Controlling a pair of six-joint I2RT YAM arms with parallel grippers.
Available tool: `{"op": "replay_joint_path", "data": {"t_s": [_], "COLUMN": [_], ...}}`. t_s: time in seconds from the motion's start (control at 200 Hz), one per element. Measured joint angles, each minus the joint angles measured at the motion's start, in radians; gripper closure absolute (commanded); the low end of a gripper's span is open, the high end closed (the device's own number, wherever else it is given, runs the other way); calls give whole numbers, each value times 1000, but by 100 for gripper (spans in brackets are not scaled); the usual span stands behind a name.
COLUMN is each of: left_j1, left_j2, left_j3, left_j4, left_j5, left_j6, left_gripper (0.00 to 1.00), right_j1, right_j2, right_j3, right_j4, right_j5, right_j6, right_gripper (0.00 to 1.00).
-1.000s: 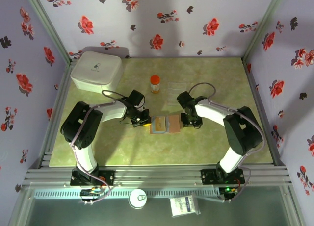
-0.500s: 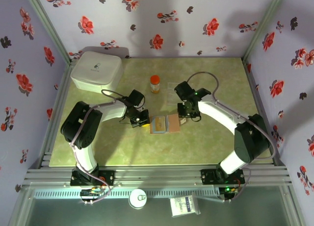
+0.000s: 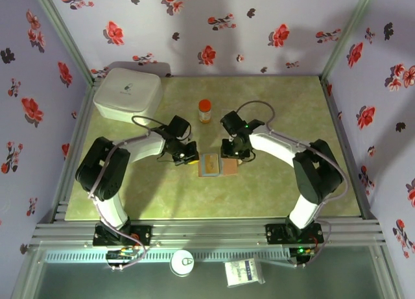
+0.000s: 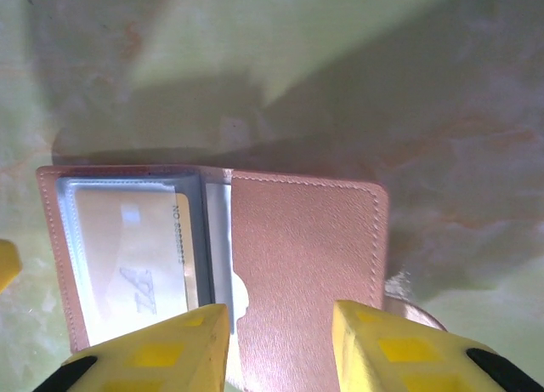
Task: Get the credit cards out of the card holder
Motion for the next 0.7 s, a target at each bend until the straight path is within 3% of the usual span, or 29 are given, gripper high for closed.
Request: {"op": "replay_joint_path", "data": {"t_s": [0.255, 0.7], "left_j1": [-34, -89], "left_j2": [-2, 26], "left_j3": [34, 84], "left_j4": [3, 5], "left_j5": [7, 14], "left_j6": [-9, -26], "left_gripper": [100, 100], "right_j1": [2, 5], "right_j2": [78, 58], "right_j3": [-59, -67], "right_j4": [82, 114], "right_j5": [-26, -45], "right_j6": [23, 43], "right_gripper": [63, 63]}}
